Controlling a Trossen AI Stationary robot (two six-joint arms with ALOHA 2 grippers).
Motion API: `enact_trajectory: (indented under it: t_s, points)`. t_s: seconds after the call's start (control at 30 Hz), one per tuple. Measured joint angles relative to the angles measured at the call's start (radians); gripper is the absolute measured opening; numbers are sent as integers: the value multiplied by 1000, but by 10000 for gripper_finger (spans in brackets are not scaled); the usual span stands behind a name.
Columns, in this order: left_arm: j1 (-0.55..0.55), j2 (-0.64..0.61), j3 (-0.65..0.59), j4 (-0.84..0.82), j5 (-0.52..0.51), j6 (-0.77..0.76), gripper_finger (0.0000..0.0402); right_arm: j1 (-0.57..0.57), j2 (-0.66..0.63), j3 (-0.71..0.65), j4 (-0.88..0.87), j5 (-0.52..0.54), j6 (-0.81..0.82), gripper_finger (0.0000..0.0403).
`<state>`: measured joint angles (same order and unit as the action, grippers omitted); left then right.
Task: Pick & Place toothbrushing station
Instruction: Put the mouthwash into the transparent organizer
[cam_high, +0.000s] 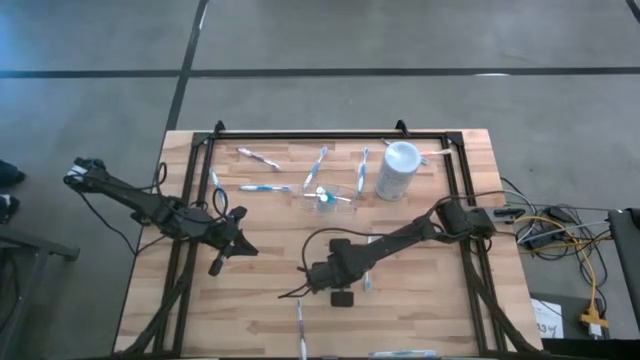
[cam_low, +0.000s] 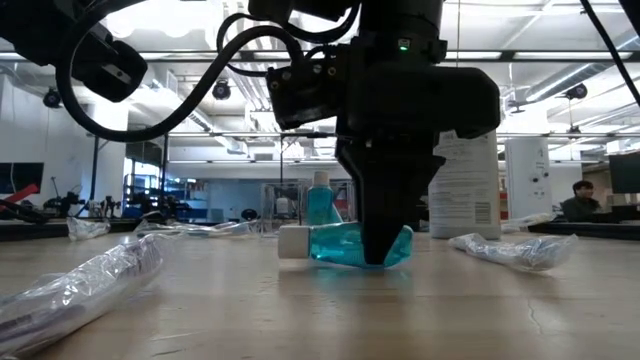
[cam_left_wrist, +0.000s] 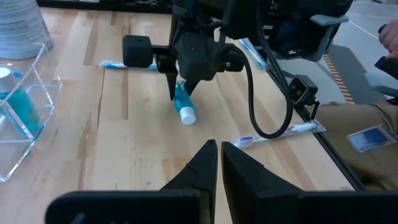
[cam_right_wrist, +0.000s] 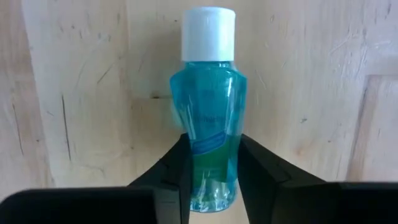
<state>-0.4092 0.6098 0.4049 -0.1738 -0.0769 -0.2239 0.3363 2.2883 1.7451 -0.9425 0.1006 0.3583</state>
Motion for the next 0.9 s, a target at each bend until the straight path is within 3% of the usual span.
enact_trajectory:
  t_s: [0.57,0.9]
  points:
    - [0,0,0,4,1,-1,26,21,-71,-6,27,98,38,79]
    - [0,-2,0,21,5,-2,26,65,-129,-5,212,192,-65,79]
